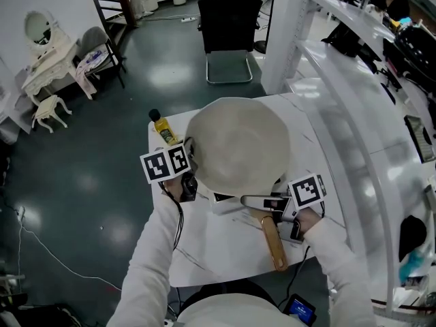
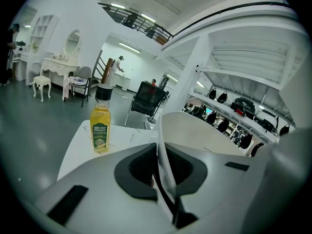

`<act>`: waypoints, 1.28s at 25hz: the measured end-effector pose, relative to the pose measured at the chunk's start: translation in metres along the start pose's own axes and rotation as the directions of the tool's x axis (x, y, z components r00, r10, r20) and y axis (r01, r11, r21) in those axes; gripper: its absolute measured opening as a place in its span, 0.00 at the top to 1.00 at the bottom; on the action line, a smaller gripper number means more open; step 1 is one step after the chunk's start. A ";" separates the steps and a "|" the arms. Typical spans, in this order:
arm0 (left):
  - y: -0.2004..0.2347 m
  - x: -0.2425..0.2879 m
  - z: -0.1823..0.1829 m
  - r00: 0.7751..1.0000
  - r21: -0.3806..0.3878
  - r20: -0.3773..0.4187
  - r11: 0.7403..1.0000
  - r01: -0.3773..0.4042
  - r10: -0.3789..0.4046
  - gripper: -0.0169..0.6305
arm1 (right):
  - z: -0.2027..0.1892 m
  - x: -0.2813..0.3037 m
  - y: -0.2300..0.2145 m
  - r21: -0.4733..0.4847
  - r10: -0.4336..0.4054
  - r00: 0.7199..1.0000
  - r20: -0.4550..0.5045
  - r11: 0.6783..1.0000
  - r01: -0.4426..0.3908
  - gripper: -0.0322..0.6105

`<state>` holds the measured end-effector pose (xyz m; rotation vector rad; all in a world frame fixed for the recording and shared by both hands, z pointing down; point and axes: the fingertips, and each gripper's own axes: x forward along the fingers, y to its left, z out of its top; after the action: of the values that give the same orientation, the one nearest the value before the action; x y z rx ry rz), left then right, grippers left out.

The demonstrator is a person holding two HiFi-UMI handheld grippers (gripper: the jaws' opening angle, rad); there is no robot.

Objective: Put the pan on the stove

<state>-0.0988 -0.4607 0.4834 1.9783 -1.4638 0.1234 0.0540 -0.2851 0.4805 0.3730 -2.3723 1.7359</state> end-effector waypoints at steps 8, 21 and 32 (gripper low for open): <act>0.000 -0.002 -0.003 1.000 0.017 -0.001 1.000 -0.002 0.002 0.91 | 0.003 -0.006 -0.007 0.000 0.014 1.000 0.025 1.000 -0.014 0.58; 0.006 -0.016 -0.002 0.999 0.006 0.025 1.000 -0.022 0.021 0.83 | 0.009 -0.015 -0.010 -0.001 0.014 0.998 0.069 1.000 -0.014 0.54; 0.003 -0.039 0.003 0.998 0.010 0.062 1.000 -0.020 0.019 0.81 | 0.012 -0.034 -0.004 -0.041 -0.011 0.991 0.135 0.999 0.017 0.54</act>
<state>-0.1169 -0.4314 0.4656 1.9928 -1.5248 0.0790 0.0877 -0.2938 0.4704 0.5148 -2.4875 1.7029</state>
